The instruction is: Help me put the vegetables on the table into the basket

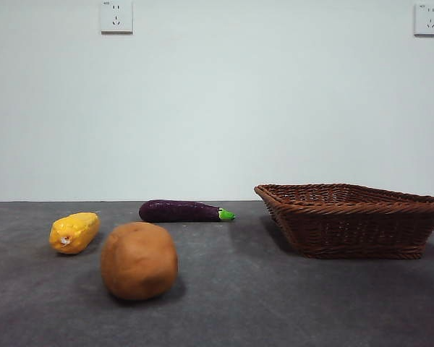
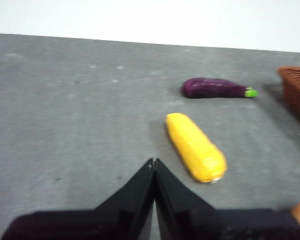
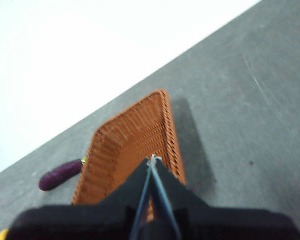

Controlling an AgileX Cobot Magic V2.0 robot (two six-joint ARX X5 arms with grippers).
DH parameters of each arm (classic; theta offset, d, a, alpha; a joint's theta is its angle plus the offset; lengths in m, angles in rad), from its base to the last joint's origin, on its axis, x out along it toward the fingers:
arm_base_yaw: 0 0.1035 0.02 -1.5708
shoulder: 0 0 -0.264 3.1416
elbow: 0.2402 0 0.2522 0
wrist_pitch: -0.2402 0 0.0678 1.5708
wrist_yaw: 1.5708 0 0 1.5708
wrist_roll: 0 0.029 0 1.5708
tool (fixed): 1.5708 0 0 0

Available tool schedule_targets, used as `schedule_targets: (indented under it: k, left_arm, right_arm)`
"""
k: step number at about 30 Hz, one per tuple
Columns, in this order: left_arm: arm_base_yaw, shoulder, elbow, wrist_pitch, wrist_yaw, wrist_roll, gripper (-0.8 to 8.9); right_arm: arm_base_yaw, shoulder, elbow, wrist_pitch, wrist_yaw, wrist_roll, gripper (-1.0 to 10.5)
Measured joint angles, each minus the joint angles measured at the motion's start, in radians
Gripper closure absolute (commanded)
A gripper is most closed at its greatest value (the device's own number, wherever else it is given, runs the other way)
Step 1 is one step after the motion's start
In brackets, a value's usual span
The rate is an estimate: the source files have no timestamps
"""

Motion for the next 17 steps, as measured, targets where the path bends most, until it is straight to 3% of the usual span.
schedule_targets:
  k: [10, 17]
  left_arm:
    - [0.000, 0.302, 0.189, 0.000, 0.176, -0.085, 8.19]
    - [0.000, 0.492, 0.329, -0.037, 0.351, -0.125, 8.18]
  right_arm:
    - [0.000, 0.299, 0.202, -0.033, -0.181, -0.058, 9.6]
    - [0.000, 0.538, 0.389, -0.224, -0.189, -0.091, 9.5]
